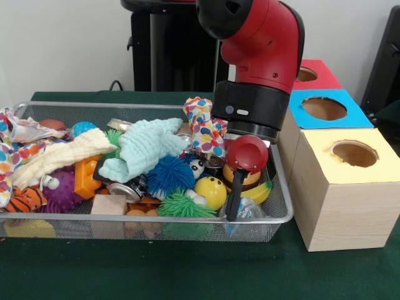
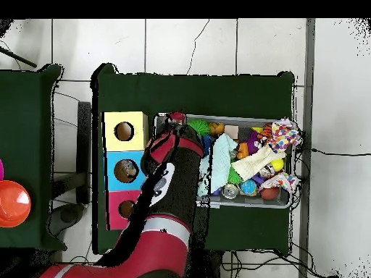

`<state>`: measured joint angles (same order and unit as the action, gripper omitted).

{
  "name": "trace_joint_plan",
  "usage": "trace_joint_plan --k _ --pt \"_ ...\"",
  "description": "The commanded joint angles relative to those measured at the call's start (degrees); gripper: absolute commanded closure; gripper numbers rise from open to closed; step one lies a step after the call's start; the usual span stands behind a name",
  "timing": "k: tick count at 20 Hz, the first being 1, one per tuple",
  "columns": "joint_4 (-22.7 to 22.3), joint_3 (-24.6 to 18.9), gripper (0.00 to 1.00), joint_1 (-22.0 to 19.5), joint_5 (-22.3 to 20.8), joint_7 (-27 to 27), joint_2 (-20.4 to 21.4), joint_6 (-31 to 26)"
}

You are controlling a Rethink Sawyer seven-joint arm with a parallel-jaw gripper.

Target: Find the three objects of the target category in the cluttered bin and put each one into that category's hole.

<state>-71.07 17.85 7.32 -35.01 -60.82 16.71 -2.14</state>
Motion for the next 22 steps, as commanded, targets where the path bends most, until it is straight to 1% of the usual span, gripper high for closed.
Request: trace_joint_plan --k 1,4,7,12,19,22 --pt "-1.3 1.0 0.0 1.6 3.7 -14.4 -1.5 0.8" --pt "-2.3 2.0 0.0 2.6 4.4 -14.7 -1.2 1.5" --pt "-2.7 5.4 0.0 5.6 6.1 -16.4 -2.3 2.5" --pt "-2.9 7.8 0.0 7.9 8.4 -16.7 -3.6 3.2" --pt "-3.3 9.5 0.0 9.7 11.1 -16.5 -4.7 4.0" --pt "-3.3 8.6 0.0 9.0 11.8 -15.8 -4.7 4.5"
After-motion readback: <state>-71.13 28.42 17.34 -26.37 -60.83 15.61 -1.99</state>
